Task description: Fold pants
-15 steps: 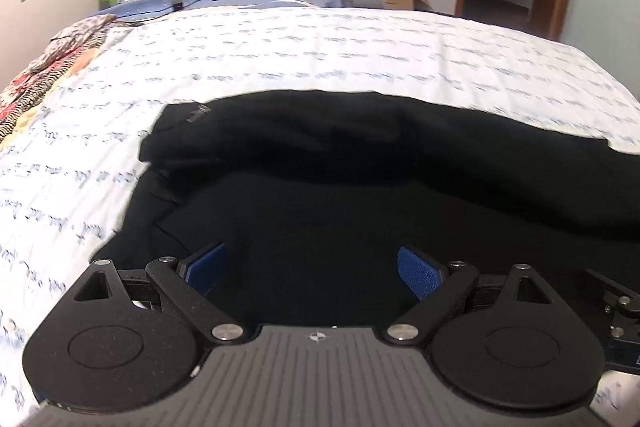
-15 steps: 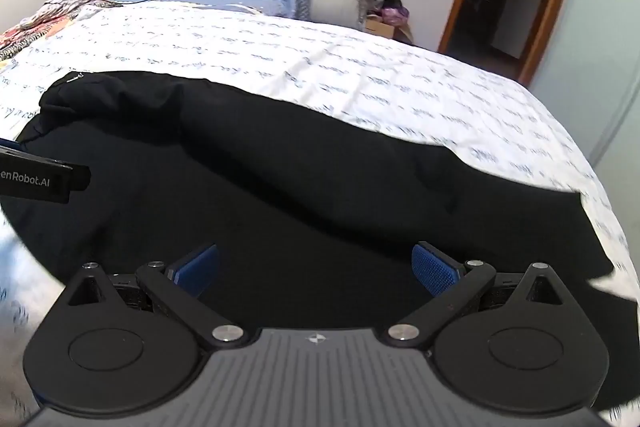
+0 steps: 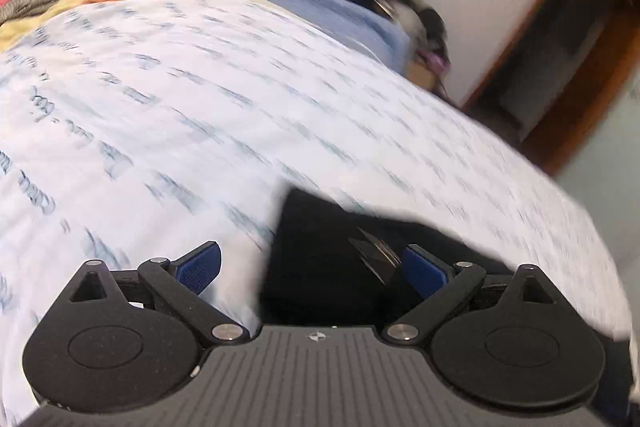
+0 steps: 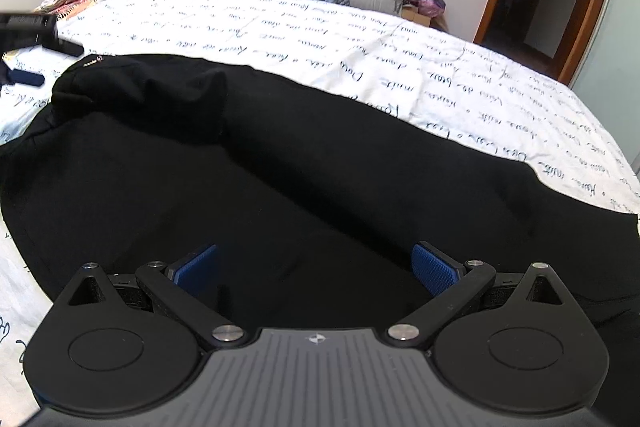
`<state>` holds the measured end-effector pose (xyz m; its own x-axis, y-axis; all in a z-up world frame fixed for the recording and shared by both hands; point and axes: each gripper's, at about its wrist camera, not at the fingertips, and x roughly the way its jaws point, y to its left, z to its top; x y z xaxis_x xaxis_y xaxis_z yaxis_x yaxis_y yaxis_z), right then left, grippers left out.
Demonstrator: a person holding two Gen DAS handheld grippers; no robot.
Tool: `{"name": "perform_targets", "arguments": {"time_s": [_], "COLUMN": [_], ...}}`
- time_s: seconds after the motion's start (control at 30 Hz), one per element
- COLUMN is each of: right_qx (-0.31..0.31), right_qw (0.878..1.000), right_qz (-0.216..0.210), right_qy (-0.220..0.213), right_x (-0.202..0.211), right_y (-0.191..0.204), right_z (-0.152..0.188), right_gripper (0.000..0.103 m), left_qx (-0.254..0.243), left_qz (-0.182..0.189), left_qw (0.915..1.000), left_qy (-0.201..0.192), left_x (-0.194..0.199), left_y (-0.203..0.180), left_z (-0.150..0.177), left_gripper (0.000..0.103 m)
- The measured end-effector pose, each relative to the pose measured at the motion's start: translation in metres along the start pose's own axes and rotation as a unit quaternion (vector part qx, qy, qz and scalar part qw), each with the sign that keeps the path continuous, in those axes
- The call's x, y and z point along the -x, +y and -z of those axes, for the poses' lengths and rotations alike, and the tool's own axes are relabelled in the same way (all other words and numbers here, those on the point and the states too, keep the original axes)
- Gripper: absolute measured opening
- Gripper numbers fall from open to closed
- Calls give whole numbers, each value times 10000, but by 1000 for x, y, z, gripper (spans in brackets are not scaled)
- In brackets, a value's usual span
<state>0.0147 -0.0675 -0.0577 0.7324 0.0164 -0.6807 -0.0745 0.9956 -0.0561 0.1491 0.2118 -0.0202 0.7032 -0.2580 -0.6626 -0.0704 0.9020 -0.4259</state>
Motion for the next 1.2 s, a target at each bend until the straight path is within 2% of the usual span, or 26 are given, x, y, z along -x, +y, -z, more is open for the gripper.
{"name": "perform_targets", "arguments": {"time_s": [0.07, 0.13, 0.2, 0.3, 0.33, 0.4, 0.53, 0.6, 0.67, 0.73, 0.77, 0.8, 0.83, 0.87, 0.9, 0.93, 1.0, 1.07, 1.17, 1.2], "right_qx": [37, 80, 83, 108, 123, 123, 124, 133, 187, 244, 260, 269, 269, 264, 256, 242, 212, 218, 272, 335], "right_qw": [10000, 9999, 9999, 9999, 9998, 9998, 9997, 9997, 9996, 9995, 9994, 9994, 9994, 9994, 9995, 9995, 9996, 9995, 9985, 9975], "right_qz": [19, 31, 19, 38, 41, 29, 38, 13, -27, -67, -80, -87, -89, -85, -80, -76, -86, -158, -479, -627], "right_qy": [38, 60, 88, 129, 142, 166, 200, 208, 209, 192, 193, 196, 193, 191, 187, 182, 179, 161, 17, -57], "right_x": [-2, -4, -6, -11, -12, -13, -16, -17, -18, -17, -17, -17, -17, -17, -17, -17, -17, -17, -15, -15], "right_y": [2, 4, 5, 7, 7, 7, 8, 10, 12, 15, 15, 16, 15, 15, 14, 13, 11, 9, 5, 2], "right_z": [0, -1, -1, -2, -2, -2, -1, -2, -2, -1, -1, -1, -1, -1, -1, -2, -2, -5, -11, -15], "right_gripper": [103, 103, 103, 103, 103, 103, 103, 103, 103, 103, 103, 103, 103, 103, 103, 103, 103, 103, 103, 103], "left_qx": [305, 605, 912, 996, 972, 1057, 952, 771, 771, 697, 621, 548, 483, 392, 282, 203, -92, -528, -854, -928], "left_qz": [74, 456, 738, 802, 899, 1054, 1517, 1393, 1346, 1266, 1209, 1122, 1068, 932, 741, 686, 668, 622, 838, 1009], "left_qw": [9993, 9956, 9908, 9888, 9890, 9864, 9790, 9823, 9822, 9841, 9857, 9874, 9891, 9912, 9933, 9941, 9953, 9959, 9928, 9904], "left_qy": [206, 545, 670, 767, 659, 689, 977, 989, 1061, 1028, 992, 973, 894, 853, 839, 817, 693, 382, -11, -157], "left_x": [-19, -34, -46, -60, -54, -57, -42, -45, -57, -64, -68, -73, -72, -75, -79, -77, -76, -70, -51, -43], "left_y": [21, 34, 41, 46, 45, 45, 28, 20, 18, 13, 9, 6, 3, 0, -4, -2, -8, -22, -27, -31], "left_z": [-19, -24, -31, -37, -38, -40, -18, -18, -19, -21, -23, -26, -26, -28, -31, -31, -31, -28, -25, -25], "left_gripper": [99, 99, 99, 100, 101, 101, 101, 100, 97, 89, 81, 68, 49, 37, 17, 10, 7, 6, 6, 6]}}
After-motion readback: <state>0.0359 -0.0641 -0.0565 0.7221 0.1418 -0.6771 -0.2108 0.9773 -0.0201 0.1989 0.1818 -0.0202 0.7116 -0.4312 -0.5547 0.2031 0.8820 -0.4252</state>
